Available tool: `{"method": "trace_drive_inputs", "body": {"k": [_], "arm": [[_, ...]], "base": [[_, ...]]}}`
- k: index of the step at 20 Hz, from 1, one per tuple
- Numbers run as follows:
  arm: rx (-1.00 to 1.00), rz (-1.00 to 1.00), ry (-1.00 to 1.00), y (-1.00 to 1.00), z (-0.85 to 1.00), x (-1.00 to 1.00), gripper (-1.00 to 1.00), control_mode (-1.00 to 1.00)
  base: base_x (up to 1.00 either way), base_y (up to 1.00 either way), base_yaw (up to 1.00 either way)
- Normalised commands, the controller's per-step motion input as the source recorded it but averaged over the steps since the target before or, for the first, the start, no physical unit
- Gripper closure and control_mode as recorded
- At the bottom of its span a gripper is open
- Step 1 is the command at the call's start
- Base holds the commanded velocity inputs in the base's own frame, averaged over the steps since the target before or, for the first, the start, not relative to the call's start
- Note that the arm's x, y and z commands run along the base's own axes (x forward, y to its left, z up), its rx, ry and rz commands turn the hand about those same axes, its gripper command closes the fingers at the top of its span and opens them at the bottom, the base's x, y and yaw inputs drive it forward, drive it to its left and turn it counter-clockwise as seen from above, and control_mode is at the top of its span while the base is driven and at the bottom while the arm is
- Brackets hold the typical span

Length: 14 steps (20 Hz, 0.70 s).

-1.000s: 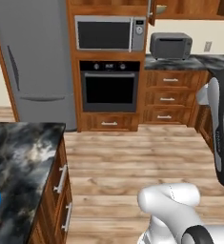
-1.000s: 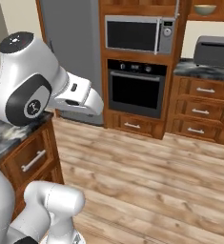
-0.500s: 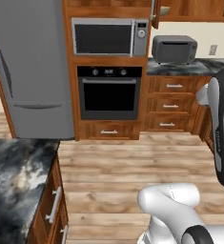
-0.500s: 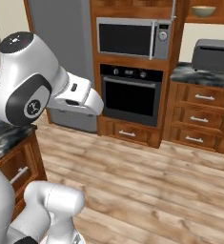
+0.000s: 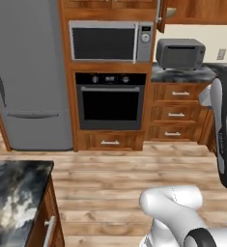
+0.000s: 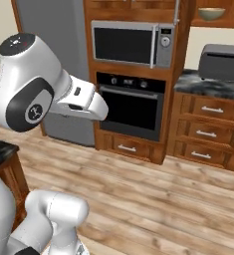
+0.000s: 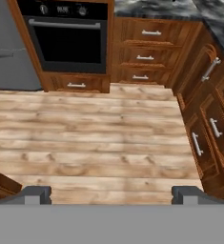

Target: Move the bowls from the cabinet to the plates on the dining table.

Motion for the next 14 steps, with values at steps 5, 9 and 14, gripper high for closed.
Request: {"method": "trace_drive_inputs", "body": {"k": [5, 9, 14], "arm": [[0.00, 0.00, 0.00, 0.00, 0.00, 0.00, -1.00, 1.00], [0.00, 0.00, 0.00, 0.00, 0.00, 0.00, -1.00, 1.00], [0.00, 0.00, 0.00, 0.00, 0.00, 0.00, -1.00, 1.00]], "base": [[0.55, -0.25, 0.00], [0.28, -0.24, -0.07], [0.01, -0.02, -0.24]]}}
